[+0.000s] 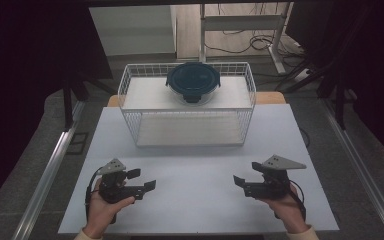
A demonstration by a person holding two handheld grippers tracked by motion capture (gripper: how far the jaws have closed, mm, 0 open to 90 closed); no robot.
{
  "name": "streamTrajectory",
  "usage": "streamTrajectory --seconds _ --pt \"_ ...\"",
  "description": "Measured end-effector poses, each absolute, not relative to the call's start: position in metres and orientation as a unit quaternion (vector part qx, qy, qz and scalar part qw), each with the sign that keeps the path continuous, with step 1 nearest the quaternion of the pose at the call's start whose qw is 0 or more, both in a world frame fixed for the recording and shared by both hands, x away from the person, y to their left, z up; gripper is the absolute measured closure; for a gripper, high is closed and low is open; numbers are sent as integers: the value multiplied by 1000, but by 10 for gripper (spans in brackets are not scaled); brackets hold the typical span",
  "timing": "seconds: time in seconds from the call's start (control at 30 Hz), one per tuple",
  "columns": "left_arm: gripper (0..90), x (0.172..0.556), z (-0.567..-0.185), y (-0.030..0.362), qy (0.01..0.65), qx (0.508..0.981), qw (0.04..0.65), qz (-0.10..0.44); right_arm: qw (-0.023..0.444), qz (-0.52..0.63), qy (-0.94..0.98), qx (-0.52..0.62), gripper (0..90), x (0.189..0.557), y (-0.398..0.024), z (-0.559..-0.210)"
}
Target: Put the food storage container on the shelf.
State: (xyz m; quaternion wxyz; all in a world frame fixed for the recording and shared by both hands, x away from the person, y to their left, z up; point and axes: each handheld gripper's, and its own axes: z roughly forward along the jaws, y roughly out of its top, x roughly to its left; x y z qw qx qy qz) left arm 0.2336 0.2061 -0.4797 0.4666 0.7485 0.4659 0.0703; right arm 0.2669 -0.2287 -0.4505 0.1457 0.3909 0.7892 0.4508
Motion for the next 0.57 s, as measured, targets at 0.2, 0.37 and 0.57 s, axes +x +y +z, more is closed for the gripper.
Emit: streamTrajectory --seconds 0.2,0.37,0.57 --pt "204 232 -483 208 474 748 457 83 138 433 798 396 166 266 -227 -467" --pt "202 233 -485 207 473 750 454 81 149 426 803 390 166 266 -225 -469" --pt "199 234 -481 209 478 744 460 85 152 438 795 391 159 268 -233 -468"
